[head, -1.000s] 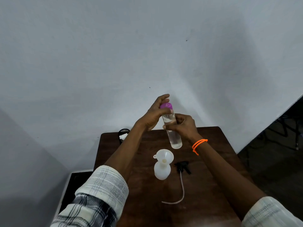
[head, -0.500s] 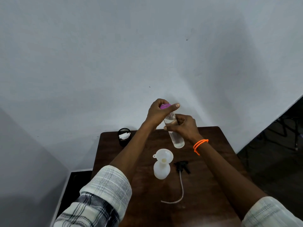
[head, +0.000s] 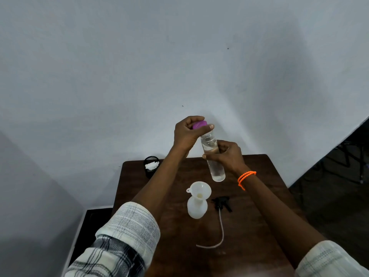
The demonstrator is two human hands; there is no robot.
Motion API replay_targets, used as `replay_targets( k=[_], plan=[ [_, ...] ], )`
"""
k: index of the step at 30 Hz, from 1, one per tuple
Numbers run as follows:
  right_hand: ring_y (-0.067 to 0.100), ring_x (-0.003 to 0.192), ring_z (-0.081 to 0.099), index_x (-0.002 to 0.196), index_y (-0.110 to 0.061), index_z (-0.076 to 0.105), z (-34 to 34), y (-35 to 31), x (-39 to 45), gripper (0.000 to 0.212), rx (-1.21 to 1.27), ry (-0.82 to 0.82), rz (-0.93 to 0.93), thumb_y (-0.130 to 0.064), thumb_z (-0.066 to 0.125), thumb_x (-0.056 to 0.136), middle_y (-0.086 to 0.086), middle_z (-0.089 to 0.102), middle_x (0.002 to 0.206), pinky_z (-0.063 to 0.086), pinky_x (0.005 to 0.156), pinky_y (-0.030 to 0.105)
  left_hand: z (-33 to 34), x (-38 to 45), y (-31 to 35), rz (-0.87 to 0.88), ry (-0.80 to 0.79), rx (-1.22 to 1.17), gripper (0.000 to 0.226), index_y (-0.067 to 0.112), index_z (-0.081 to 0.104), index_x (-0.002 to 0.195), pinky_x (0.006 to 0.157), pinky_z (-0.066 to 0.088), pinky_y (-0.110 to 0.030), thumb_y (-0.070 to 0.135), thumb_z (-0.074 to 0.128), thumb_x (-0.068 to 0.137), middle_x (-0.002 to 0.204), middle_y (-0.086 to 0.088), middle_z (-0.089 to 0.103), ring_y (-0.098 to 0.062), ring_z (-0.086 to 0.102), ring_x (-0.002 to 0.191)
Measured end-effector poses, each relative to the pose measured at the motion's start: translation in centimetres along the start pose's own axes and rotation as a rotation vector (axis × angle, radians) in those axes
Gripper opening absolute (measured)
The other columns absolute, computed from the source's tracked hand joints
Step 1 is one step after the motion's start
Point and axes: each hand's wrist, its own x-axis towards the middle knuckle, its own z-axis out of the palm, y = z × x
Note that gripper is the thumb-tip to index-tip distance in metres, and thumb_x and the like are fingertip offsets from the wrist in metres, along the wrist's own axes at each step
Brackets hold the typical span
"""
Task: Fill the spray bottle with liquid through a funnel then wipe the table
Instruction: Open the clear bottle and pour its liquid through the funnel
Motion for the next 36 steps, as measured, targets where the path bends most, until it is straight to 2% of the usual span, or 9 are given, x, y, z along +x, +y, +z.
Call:
replay_targets(
  k=[7, 11, 15, 19, 24, 27, 31, 34, 36],
  plan=[
    [0.013, 0.087, 0.077, 0.095, -0.023, 0.080, -1.1, 0.9, -0.4, 0.037, 0.009, -0.007, -0.007, -0.025, 0.096, 0.062, -0.005, 0.080, 0.089, 0.062, 0.087, 0.045, -1.4, 0.0, -1.6, -0.185, 0.053, -0.191, 0.010, 0.004, 0.071, 0.099, 0.091, 0.059, -0.039, 0.006, 0.066, 0.090, 0.085, -0.009, 0.066, -0.024, 0.065, 0.079],
    [0.014, 0.082, 0.076, 0.089, -0.022, 0.078, -1.6, 2.4, -1.1, 0.033, -0.072, -0.009, 0.009, -0.023, 0.097, 0.061, -0.005, 0.079, 0.083, 0.062, 0.079, 0.037, -3.6, -1.2, -4.7, -0.252, 0.015, 0.045, 0.006, 0.009, 0.070, 0.082, 0.077, 0.057, -0.034, 0.009, 0.066, 0.085, 0.071, -0.004, 0.062, -0.020, 0.059, 0.068],
    [0.022, 0.082, 0.075, 0.085, -0.020, 0.076, -2.2, 4.9, -1.6, 0.042, -0.174, -0.022, 0.033, -0.039, 0.096, 0.054, 0.000, 0.077, 0.080, 0.062, 0.077, 0.045, -6.3, -2.8, -8.4, -0.367, -0.003, 0.371, 0.006, 0.013, 0.066, 0.069, 0.055, 0.047, -0.024, 0.017, 0.066, 0.074, 0.058, -0.001, 0.062, -0.016, 0.057, 0.049],
    [0.008, 0.080, 0.073, 0.090, -0.024, 0.079, -2.4, 6.9, -2.8, 0.039, -0.221, -0.050, 0.022, -0.031, 0.098, 0.057, -0.008, 0.078, 0.081, 0.061, 0.075, 0.039, -8.8, -4.2, -12.7, -0.547, -0.150, 0.577, 0.021, 0.008, 0.074, 0.077, 0.049, 0.044, -0.021, 0.029, 0.074, 0.071, 0.060, -0.004, 0.064, -0.015, 0.057, 0.047],
    [-0.004, 0.093, 0.071, 0.112, -0.025, 0.079, -2.1, 8.9, -4.2, 0.058, -0.263, -0.110, 0.003, -0.025, 0.098, 0.057, -0.015, 0.078, 0.100, 0.060, 0.084, 0.029, -9.6, -6.4, -16.1, -0.644, -0.163, 0.566, 0.042, 0.007, 0.072, 0.076, 0.051, 0.046, -0.024, 0.049, 0.077, 0.081, 0.060, -0.002, 0.061, -0.015, 0.055, 0.047],
    [-0.004, 0.093, 0.070, 0.112, -0.023, 0.079, -1.7, 9.7, -4.7, 0.058, -0.307, -0.132, -0.002, -0.020, 0.097, 0.057, -0.016, 0.076, 0.099, 0.059, 0.086, 0.029, -9.5, -7.3, -17.1, -0.698, -0.156, 0.527, 0.041, 0.004, 0.070, 0.074, 0.054, 0.048, -0.027, 0.043, 0.077, 0.084, 0.061, -0.004, 0.060, -0.015, 0.053, 0.046],
    [0.006, 0.089, 0.072, 0.105, -0.024, 0.080, -1.5, 10.7, -5.1, 0.050, -0.334, -0.160, -0.014, -0.019, 0.096, 0.058, -0.012, 0.078, 0.095, 0.058, 0.079, 0.034, -9.3, -8.1, -17.6, -0.767, -0.133, 0.354, 0.032, 0.001, 0.075, 0.089, 0.056, 0.049, -0.029, 0.032, 0.078, 0.086, 0.068, -0.009, 0.060, -0.016, 0.051, 0.048],
    [0.010, 0.088, 0.073, 0.104, -0.021, 0.080, -1.3, 11.5, -5.1, 0.049, -0.365, -0.172, -0.033, -0.022, 0.096, 0.057, -0.010, 0.078, 0.094, 0.058, 0.076, 0.034, -9.2, -8.5, -17.6, -0.746, -0.126, 0.311, 0.018, 0.009, 0.074, 0.078, 0.058, 0.052, -0.029, 0.025, 0.079, 0.085, 0.067, -0.008, 0.059, -0.016, 0.051, 0.049],
    [0.006, 0.088, 0.072, 0.107, -0.020, 0.080, -1.2, 12.1, -5.1, 0.053, -0.393, -0.179, -0.047, -0.025, 0.096, 0.057, -0.010, 0.078, 0.099, 0.057, 0.075, 0.030, -9.1, -8.7, -17.6, -0.706, -0.126, 0.303, 0.016, 0.010, 0.073, 0.075, 0.051, 0.048, -0.026, 0.020, 0.078, 0.086, 0.065, -0.007, 0.057, -0.017, 0.049, 0.050]
  ],
)
